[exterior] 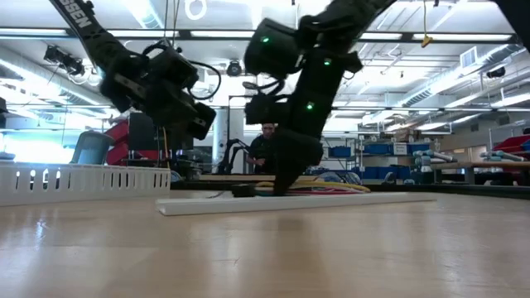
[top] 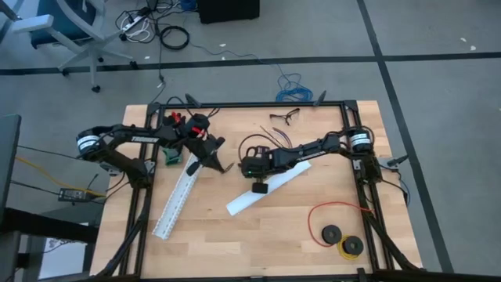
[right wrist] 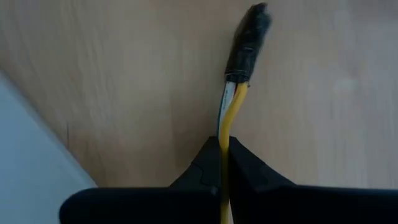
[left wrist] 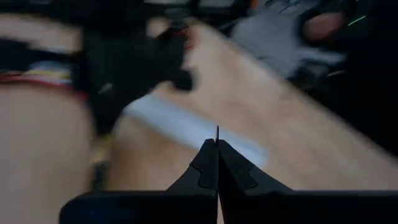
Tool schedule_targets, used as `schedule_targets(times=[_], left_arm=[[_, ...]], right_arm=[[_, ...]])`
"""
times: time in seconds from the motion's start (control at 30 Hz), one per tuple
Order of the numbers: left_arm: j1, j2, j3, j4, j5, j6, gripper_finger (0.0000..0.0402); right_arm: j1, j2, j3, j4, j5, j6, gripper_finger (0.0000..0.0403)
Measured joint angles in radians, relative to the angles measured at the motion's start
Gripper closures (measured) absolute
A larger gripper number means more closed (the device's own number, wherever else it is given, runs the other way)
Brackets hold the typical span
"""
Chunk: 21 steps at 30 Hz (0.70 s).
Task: Ziptie cables
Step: Wrap the cables together using a zip tie
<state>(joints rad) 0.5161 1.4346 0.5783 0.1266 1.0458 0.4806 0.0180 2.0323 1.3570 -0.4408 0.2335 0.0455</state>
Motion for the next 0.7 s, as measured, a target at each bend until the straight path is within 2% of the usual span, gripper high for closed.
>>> schedule_targets(times=[0.1,0.2,0.43,0.6,0.7], left_arm=[[0.008,0.019,0.029,0.001,-0.146,0.018,0.0402],[0.008,0.034,0.062,0.004,-0.211,0.068,0.0402],[0.006,0.038,0.113,-0.001,-0.245,0.014,0.0402],[-0.025,0.037,0.115,-0.034,-0.235,-0.031,0.0401],[-0.05,0.037,0.115,-0.028,-0.312,-0.1,0.0401]], right_arm=[[-0.007,-0.051,-0.068,0.097,-0.001,0.003,0.0403],[-0.025,-0.079,-0.101,0.163,-0.011,-0.02,0.0403],[-0.078,-0.084,-0.102,0.156,-0.09,-0.089,0.0403],[-0.087,-0.098,-0.102,0.086,-0.057,-0.096,0.0403],[-0.086,-0.108,-0.102,0.063,-0.038,-0.062,0.0403]])
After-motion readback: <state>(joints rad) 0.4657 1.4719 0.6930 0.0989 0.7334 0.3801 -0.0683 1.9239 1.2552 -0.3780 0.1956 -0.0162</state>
